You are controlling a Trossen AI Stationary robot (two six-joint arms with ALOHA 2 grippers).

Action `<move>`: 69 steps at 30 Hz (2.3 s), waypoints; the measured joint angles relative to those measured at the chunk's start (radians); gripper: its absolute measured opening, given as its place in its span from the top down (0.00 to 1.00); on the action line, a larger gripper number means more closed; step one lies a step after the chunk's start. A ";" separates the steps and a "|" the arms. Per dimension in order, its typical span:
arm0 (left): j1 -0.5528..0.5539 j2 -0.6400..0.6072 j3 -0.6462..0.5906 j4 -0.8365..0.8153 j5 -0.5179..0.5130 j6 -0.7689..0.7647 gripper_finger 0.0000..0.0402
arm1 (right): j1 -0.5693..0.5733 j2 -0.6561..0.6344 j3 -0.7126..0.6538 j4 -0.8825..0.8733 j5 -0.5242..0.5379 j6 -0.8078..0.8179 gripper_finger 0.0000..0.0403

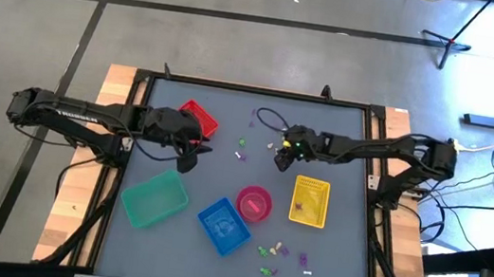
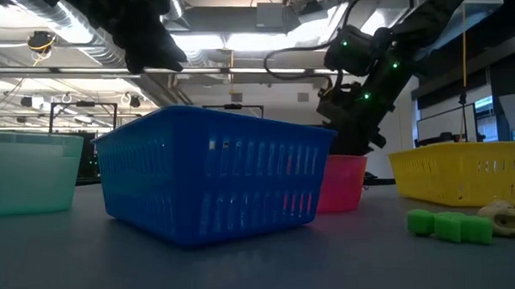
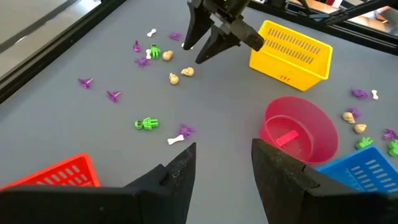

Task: Sort Halloween decoration
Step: Put the white skull toy into the pink bin

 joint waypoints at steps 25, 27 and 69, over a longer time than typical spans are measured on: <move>0.000 0.000 0.000 0.001 0.001 0.007 0.65 | 0.001 0.119 0.000 0.105 0.041 -0.005 0.48; 0.000 0.000 0.000 0.001 0.001 0.007 0.65 | 0.001 0.119 0.000 0.104 0.041 -0.024 0.48; 0.000 0.000 0.000 0.001 0.001 0.005 0.65 | 0.001 0.182 0.000 0.151 -0.011 -0.137 0.85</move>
